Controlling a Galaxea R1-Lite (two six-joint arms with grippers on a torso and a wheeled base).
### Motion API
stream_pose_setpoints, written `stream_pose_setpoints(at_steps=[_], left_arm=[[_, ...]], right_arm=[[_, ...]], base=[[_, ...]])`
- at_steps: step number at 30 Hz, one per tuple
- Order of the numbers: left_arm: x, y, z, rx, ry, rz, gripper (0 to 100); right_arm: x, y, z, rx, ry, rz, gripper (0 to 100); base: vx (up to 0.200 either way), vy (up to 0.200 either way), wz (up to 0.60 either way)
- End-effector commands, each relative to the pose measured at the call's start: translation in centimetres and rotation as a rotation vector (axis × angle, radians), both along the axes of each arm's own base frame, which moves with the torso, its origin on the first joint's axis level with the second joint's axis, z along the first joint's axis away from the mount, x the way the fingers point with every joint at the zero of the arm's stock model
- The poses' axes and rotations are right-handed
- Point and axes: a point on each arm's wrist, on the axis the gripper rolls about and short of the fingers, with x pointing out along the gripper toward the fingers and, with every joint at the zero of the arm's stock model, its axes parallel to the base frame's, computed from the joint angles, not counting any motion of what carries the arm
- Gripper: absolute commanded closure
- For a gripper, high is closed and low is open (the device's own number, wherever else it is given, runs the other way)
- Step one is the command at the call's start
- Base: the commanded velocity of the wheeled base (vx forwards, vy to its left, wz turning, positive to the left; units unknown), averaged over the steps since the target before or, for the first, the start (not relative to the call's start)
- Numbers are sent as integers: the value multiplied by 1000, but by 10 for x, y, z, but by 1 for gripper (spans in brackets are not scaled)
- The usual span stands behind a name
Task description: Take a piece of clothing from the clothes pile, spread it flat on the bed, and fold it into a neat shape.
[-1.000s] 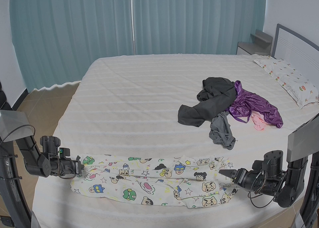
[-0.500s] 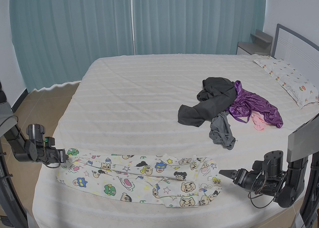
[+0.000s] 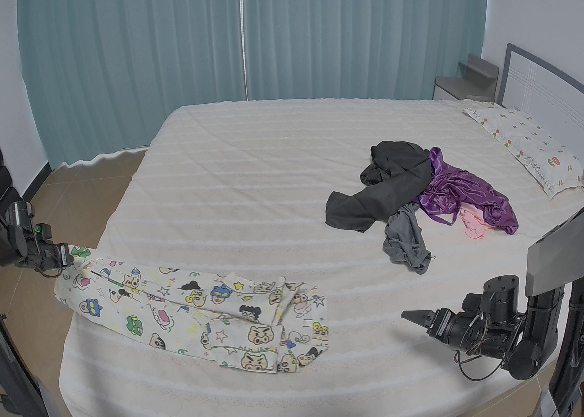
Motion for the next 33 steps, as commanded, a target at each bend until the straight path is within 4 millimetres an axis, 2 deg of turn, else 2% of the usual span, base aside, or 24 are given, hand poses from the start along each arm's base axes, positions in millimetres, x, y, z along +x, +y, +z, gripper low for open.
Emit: stream_pose_setpoints(at_steps=[1,4,7,8,11,16,17,18,20,21,22,23,24,26,28,29,30,32,33], left_arm=[[-5,36,23,21,-24,77,100],[-5,36,30,18,-21,80,100],[-7,24,37,12,-12,63,100],[-7,3,42,-3,16,31,100],[-8,-26,50,-20,45,-5,100],[-12,-88,63,-39,71,-54,100],[-12,-93,63,-39,75,-58,100],[-13,-111,66,-30,82,-69,100],[-13,-128,67,-32,88,-69,100],[-13,-147,68,-37,94,-68,100],[-12,-157,68,-39,98,-64,100],[-12,-157,68,-39,98,-64,100],[-10,-181,67,-38,103,-63,100],[-9,-188,67,-35,104,-66,100],[-7,-219,64,-40,112,-81,100],[-7,-220,64,-42,110,-81,100],[-7,-236,63,-52,110,-86,100],[-7,-238,63,-52,110,-88,100],[-8,-262,60,-69,114,-114,100]], right_arm=[[1,0,1,5,-15,0,0],[1,0,1,5,-15,0,0],[1,0,1,5,-15,0,0],[1,0,1,5,-15,0,0],[1,0,1,5,-14,0,0],[1,0,1,4,-16,1,0],[0,0,1,3,-14,1,0],[0,0,1,3,-14,1,0],[1,0,1,4,-16,1,0],[1,0,1,3,-16,2,0],[1,0,1,4,-16,1,0],[1,0,1,4,-16,1,0],[1,0,1,3,-16,2,0],[1,0,1,3,-16,2,0],[1,0,1,3,-16,2,0],[1,0,1,3,-16,2,0],[1,0,1,3,-16,2,0],[1,0,1,2,-17,1,0],[1,0,1,2,-17,1,0]], base=[[0,0,0],[0,0,0],[0,0,0],[0,0,0],[0,0,0],[0,0,0],[0,0,0],[0,0,0],[0,0,0],[0,0,0],[0,0,0],[0,0,0],[0,0,0],[0,0,0],[0,0,0],[0,0,0],[0,0,0],[0,0,0],[0,0,0]])
